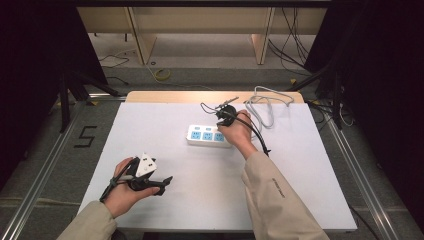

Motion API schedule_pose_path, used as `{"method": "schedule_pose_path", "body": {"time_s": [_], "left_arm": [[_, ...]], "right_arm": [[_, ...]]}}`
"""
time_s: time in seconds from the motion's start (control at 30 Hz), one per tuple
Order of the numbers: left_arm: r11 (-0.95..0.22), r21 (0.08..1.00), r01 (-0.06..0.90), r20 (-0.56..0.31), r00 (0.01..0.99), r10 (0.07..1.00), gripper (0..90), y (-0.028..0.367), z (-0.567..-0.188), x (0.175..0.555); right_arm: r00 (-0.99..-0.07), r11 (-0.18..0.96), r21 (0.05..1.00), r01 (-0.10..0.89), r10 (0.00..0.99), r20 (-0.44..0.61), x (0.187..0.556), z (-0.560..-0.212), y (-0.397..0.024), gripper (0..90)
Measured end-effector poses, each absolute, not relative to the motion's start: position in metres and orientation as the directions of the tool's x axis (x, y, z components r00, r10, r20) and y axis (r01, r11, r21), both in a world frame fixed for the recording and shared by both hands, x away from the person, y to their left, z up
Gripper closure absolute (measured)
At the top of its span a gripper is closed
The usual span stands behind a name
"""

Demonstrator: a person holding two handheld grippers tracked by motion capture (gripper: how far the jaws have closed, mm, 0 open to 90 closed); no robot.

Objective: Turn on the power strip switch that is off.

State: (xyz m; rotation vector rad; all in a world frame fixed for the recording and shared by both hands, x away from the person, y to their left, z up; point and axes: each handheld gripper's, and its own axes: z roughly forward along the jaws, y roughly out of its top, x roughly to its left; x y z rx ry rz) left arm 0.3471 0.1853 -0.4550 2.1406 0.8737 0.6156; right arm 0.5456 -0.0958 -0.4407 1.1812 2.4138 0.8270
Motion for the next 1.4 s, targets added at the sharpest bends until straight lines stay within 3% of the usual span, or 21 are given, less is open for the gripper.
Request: {"method": "schedule_pose_path", "body": {"time_s": [0.77, 1.4], "left_arm": [[-0.497, 0.772, 0.395, 0.147, 0.651, 0.745, 17.3, 0.185, -0.455, 0.347], [-0.497, 0.771, 0.399, 0.146, 0.649, 0.747, 17.3, 0.185, -0.456, 0.347]], "right_arm": [[-0.604, 0.459, 0.662, 0.593, 0.797, -0.010, 0.529, -0.433, -0.123, 88.0], [-0.587, 0.431, 0.671, 0.604, 0.809, 0.008, 0.508, -0.431, -0.154, 76.0]]}}
